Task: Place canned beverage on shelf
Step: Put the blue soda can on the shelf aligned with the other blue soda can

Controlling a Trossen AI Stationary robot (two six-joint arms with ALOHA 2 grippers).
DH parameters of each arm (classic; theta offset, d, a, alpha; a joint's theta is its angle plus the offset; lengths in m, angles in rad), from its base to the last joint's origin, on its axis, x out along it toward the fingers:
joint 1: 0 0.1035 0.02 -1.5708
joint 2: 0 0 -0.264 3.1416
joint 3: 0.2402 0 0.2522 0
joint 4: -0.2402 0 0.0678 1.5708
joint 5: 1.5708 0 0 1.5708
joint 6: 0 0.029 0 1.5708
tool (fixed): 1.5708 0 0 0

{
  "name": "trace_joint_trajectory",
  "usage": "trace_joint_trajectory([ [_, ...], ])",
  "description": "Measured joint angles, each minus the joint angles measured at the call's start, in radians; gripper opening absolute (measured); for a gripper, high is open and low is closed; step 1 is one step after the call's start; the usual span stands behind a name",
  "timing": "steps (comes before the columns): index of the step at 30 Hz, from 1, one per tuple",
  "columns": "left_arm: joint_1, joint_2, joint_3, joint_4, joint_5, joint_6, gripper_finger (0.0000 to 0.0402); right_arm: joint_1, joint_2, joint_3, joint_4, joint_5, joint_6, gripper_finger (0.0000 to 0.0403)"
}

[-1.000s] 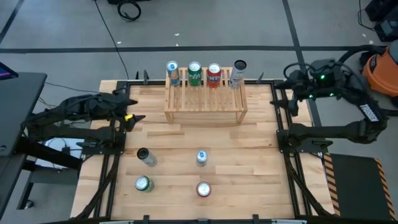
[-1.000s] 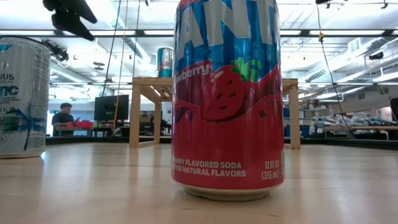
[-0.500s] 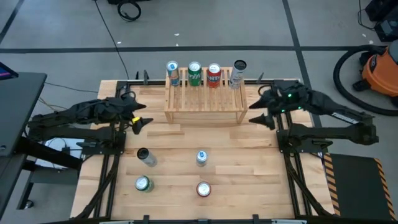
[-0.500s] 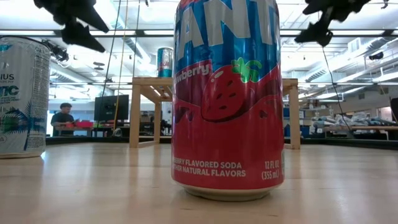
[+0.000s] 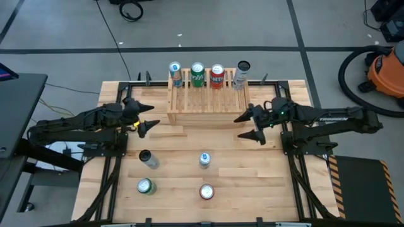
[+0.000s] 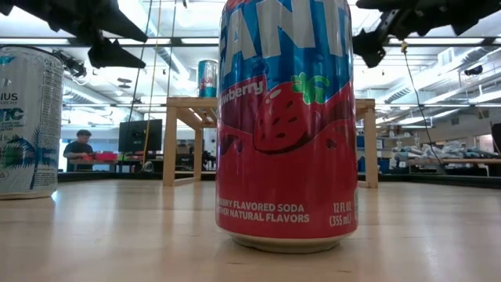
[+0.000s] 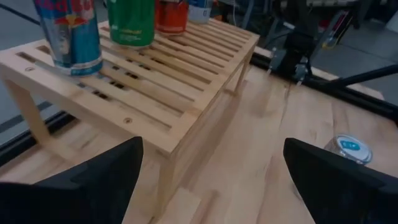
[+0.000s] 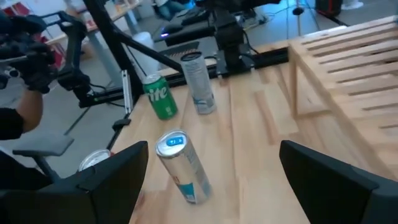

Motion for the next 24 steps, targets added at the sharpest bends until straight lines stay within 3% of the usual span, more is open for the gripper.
trace_joint_trajectory([
  [9,0.0,0.002,-0.002,0.092,0.001,0.093,0.0389,0.036,0.187,-0.023,0.261,-0.012,0.043,0.0373],
  [16,0.001,0.002,-0.002,0.119,0.001,0.109,0.0389,0.085,0.334,-0.023,0.301,-0.055,-0.12,0.0373],
  [24,0.001,0.002,-0.002,0.118,0.001,0.109,0.0389,0.144,0.507,-0.023,0.517,-0.054,-0.095,0.0373],
])
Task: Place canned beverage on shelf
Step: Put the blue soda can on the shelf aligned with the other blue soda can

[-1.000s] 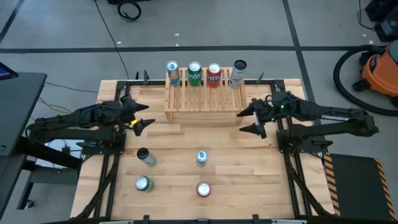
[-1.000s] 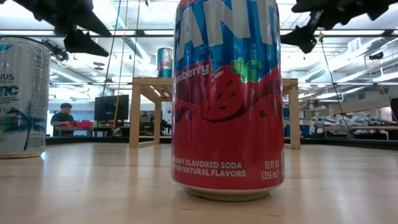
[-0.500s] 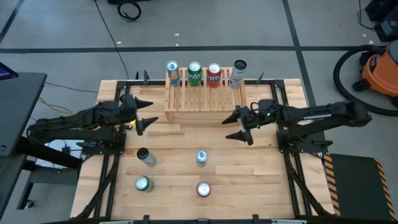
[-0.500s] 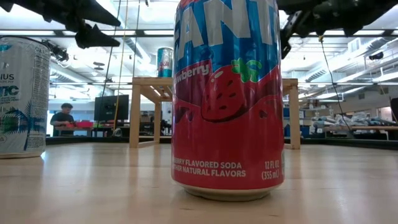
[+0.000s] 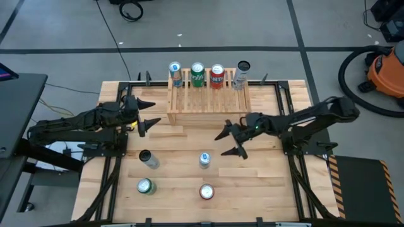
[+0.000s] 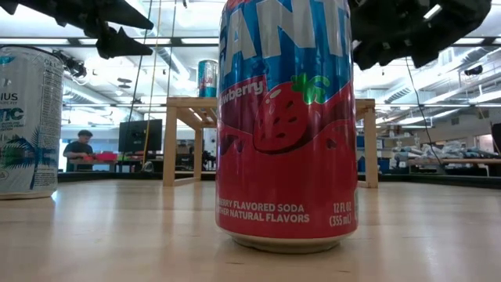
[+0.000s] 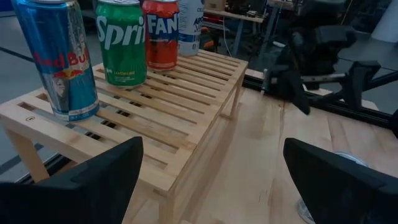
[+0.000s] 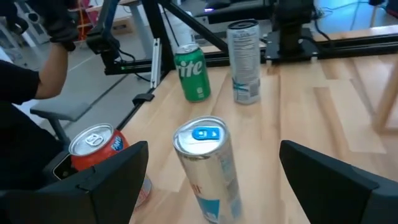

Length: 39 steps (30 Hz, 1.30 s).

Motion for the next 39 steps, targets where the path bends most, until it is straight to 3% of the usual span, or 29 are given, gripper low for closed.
trace_joint_trajectory([
  [8,0.0,0.0,0.0,0.0,0.0,-0.012,0.0389,0.068,0.167,0.013,0.183,0.044,-0.004,0.0373],
  [16,0.0,0.0,0.0,-0.005,0.0,-0.012,0.0389,0.098,0.315,0.121,0.185,0.133,-0.037,0.0373],
  [24,0.0,0.0,0.0,-0.024,0.0,-0.003,0.0389,0.11,0.418,0.2,0.194,0.103,0.015,0.0373],
  [39,0.0,0.0,0.001,-0.048,0.011,0.043,0.0389,0.132,0.404,0.221,0.158,0.146,0.042,0.0373],
])
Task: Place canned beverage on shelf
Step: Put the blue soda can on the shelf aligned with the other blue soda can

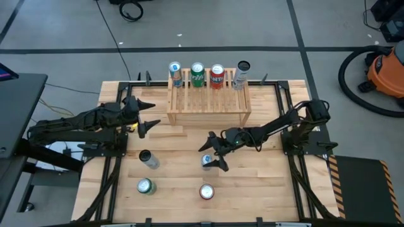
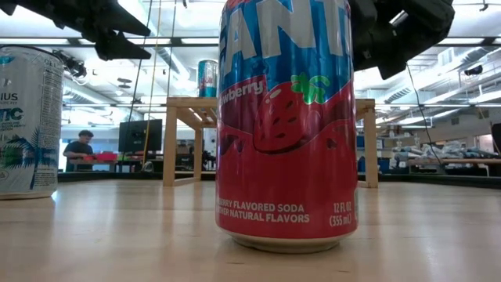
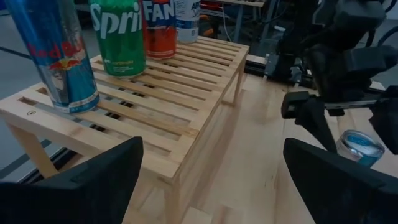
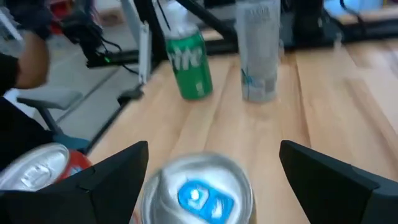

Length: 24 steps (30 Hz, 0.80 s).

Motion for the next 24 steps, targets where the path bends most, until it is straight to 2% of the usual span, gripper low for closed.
trace_joint_trajectory([
  [5,0.0,0.0,0.0,0.0,0.013,0.009,0.0389,0.02,0.0,0.0,-0.084,0.096,0.037,0.0373],
  [10,0.0,0.0,0.0,0.0,0.013,0.009,0.0389,0.04,0.0,-0.001,-0.093,0.122,0.064,0.0373],
  [21,0.0,0.0,0.0,0.0,0.014,0.009,0.0389,0.069,-0.001,-0.002,-0.184,0.271,0.073,0.0373],
  [24,0.0,0.0,0.0,0.0,0.014,0.009,0.0389,0.069,-0.001,-0.002,-0.182,0.276,0.075,0.0373],
])
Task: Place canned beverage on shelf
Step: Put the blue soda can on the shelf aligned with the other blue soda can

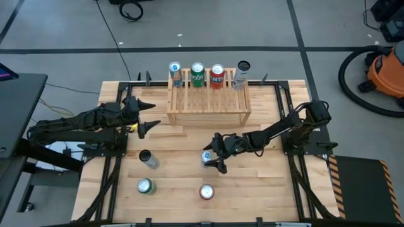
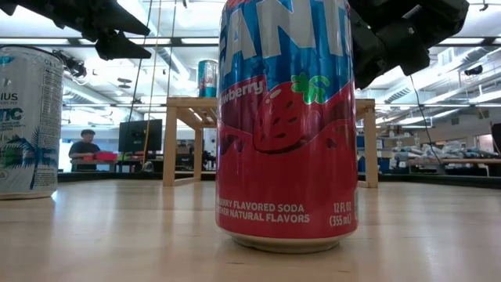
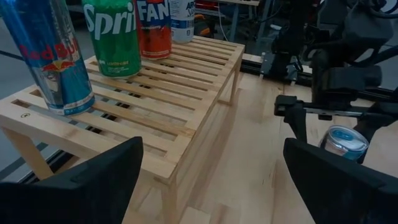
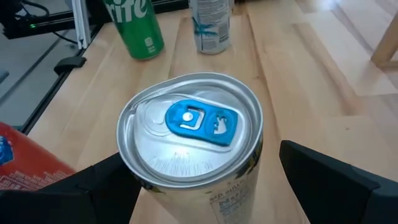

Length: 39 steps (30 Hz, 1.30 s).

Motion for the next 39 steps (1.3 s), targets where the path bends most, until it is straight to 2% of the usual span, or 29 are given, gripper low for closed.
trace_joint_trajectory([
  [7,0.0,0.0,0.0,0.0,0.0,0.0,0.0389,0.0,0.0,0.0,0.014,0.0,-0.004,0.0364],
  [11,0.0,0.0,0.0,-0.004,0.0,0.0,0.0389,0.0,0.0,0.0,0.014,-0.003,-0.002,0.0331],
  [18,0.0,0.0,0.0,-0.013,0.0,0.022,0.0389,-0.012,-0.001,0.0,0.018,-0.019,0.019,0.0244],
  [23,0.0,0.0,0.0,-0.013,0.0,0.023,0.0389,-0.047,-0.001,0.032,0.001,-0.087,0.064,0.0243],
  [26,0.0,0.0,0.0,-0.014,0.0,0.023,0.0389,-0.069,-0.001,0.091,-0.043,-0.119,0.062,0.0243],
  [29,0.0,0.0,0.0,-0.014,0.0,0.024,0.0389,-0.097,-0.001,0.177,-0.179,-0.157,0.044,0.0243],
  [35,0.0,0.0,0.0,-0.014,0.0,0.025,0.0389,-0.153,0.0,0.413,-0.456,-0.214,-0.067,0.0243],
  [39,0.0,0.0,0.0,-0.014,0.0,0.026,0.0389,-0.19,0.0,0.532,-0.537,-0.216,-0.151,0.0243],
])
